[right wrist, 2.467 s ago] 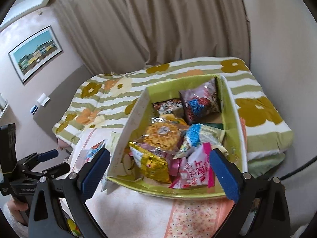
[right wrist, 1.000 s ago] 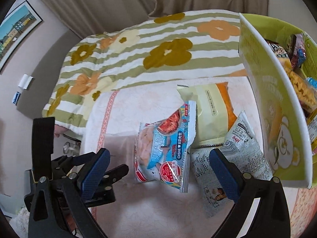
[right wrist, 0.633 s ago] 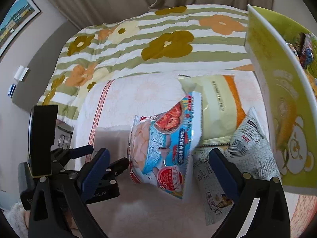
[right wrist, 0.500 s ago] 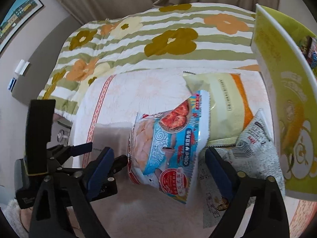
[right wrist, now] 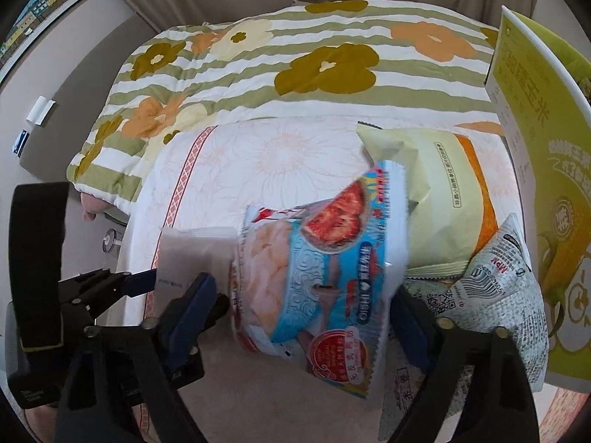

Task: Organize snacks
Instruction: 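Grasp the brown square packet with the left tool while the right tool grasps the Oishi bag, then carry both packets over the box and open both tools to drop them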

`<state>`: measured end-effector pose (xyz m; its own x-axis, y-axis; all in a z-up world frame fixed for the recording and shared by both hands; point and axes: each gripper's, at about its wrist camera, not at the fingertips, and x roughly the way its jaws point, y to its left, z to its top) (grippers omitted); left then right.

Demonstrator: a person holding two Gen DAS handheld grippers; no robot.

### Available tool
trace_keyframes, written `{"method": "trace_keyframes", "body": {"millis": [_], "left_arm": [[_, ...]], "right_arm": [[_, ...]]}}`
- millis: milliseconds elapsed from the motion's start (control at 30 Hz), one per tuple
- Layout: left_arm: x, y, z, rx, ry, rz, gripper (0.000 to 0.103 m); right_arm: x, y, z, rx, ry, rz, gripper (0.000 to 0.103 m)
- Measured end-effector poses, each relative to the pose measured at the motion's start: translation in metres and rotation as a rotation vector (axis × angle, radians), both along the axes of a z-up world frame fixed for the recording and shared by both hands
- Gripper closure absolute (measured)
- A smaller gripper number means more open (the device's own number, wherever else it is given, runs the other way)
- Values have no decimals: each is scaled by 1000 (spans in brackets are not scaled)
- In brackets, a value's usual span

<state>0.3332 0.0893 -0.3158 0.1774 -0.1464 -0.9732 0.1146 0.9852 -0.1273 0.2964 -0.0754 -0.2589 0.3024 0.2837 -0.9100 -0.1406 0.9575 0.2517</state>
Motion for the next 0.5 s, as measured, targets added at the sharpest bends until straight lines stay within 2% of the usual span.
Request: {"method": "trace_keyframes", "body": {"millis": [67, 200, 233, 267, 400, 500], "left_arm": [[-2, 4, 0, 0, 1, 10, 40], [-5, 10, 1, -9, 1, 27, 40], [-6, 11, 1, -11, 0, 31, 40], [-7, 11, 2, -14, -3, 34, 40], [-9, 14, 7, -21, -16, 37, 41], [-12, 17, 18, -29, -37, 40, 41]], "right_arm": [[0, 2, -2, -4, 1, 14, 31], [0, 5, -2, 3, -3, 32, 32], [0, 7, -2, 3, -4, 39, 35], [0, 9, -3, -1, -5, 45, 42], [-1, 13, 1, 6, -18, 58, 50], [-3, 11, 6, 7, -29, 47, 50]]}}
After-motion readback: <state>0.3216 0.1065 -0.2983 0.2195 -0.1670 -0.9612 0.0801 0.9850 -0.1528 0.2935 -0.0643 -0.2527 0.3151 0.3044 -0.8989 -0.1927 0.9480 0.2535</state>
